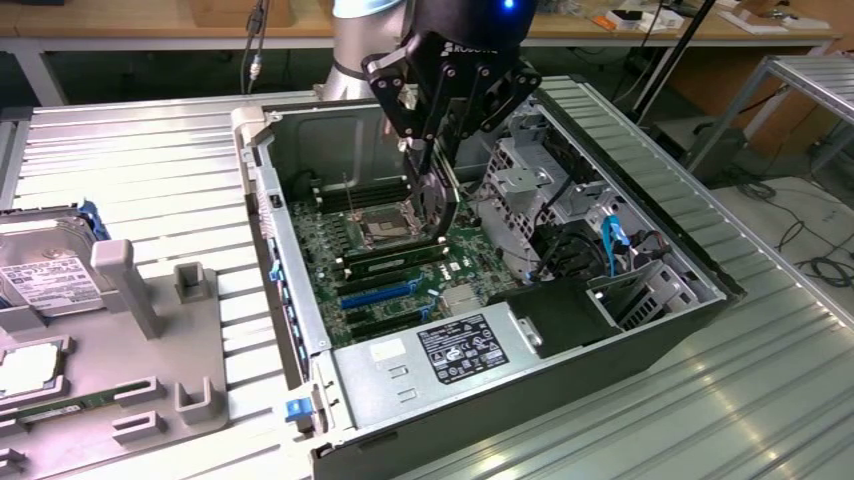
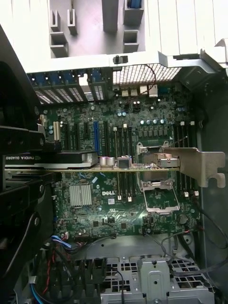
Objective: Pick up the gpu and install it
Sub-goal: 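Insert the gpu into the slot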
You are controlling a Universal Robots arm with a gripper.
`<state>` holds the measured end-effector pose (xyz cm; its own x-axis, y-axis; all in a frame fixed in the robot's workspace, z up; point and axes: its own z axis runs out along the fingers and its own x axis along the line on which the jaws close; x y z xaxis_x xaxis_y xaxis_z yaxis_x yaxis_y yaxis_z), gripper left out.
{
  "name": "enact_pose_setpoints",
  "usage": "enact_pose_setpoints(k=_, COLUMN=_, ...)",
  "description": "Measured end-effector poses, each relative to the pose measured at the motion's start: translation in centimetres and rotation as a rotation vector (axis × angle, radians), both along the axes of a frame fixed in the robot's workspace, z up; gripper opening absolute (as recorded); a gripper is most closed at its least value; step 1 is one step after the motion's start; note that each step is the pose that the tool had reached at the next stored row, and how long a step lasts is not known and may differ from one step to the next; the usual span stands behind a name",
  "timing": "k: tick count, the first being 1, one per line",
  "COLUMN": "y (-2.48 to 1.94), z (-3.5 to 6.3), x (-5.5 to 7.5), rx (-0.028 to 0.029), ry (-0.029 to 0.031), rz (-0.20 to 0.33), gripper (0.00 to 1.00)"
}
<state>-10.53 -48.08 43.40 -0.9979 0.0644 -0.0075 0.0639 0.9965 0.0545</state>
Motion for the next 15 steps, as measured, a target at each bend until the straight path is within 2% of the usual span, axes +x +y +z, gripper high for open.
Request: enact_pose_setpoints(k=15, y=0.0, z=0.0, x=0.0, rx=0.0001, ry=0.0, rz=0.068, gripper=0.27)
